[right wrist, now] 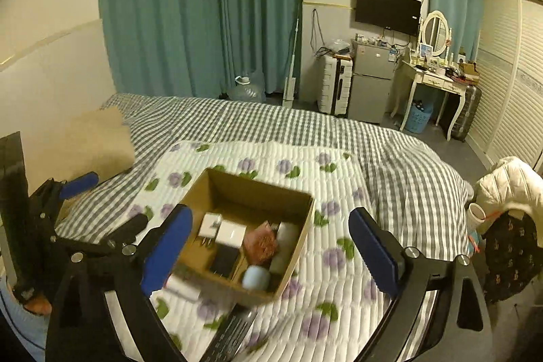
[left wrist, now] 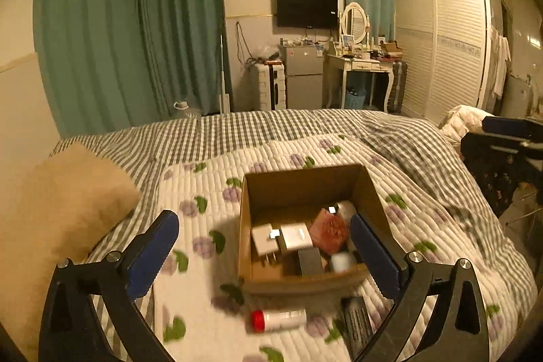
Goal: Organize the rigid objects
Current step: 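Grasp the black remote with right tool while left tool grasps the red-capped white bottle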
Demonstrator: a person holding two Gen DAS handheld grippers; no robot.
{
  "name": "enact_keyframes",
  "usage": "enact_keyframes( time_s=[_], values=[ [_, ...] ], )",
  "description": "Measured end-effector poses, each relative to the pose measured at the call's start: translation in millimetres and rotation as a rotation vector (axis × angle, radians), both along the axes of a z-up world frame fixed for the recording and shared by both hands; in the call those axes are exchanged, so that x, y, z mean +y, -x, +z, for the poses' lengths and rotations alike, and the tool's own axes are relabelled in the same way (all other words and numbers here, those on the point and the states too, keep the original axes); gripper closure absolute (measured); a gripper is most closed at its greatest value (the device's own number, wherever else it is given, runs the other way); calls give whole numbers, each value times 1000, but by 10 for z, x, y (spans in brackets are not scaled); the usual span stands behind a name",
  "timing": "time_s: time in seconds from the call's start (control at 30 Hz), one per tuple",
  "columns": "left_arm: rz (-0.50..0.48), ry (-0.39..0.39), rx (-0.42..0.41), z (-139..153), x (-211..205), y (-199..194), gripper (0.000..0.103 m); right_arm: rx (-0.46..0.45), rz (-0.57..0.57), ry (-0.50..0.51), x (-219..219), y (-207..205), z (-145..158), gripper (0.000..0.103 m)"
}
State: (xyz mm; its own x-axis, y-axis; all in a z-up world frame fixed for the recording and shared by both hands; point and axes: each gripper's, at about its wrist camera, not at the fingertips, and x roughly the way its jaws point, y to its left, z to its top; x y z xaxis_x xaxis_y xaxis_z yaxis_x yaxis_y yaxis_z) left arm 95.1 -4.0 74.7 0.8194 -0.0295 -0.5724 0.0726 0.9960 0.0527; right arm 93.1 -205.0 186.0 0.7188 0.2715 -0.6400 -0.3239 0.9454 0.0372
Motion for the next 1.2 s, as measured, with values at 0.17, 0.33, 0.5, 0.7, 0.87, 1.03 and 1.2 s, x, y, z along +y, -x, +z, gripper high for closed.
enact_keyframes(
  time_s=[0.17,0.33,0.5,0.7,0.87,1.03,1.2],
  values=[
    [32,7,0,-214,115,320,0,59,-10,21,43,277,-368,8],
    [92,29,63,-696,215,417,0,213,3,8,187,368,-1075,8],
    [132,-46,105,-1089,232,402,0,392,14,42,372,289,-1820,9],
    [135,-38,184,-1392,298,372,0,554,7,135,578,130,-2492,26],
    [120,-35,209,-1477,274,378,0,624,19,176,678,32,-2783,33],
    [108,-38,230,-1538,235,352,0,607,59,182,791,48,-2848,54],
    [98,-38,268,-1602,222,291,0,521,54,137,728,155,-2665,59]
  ],
)
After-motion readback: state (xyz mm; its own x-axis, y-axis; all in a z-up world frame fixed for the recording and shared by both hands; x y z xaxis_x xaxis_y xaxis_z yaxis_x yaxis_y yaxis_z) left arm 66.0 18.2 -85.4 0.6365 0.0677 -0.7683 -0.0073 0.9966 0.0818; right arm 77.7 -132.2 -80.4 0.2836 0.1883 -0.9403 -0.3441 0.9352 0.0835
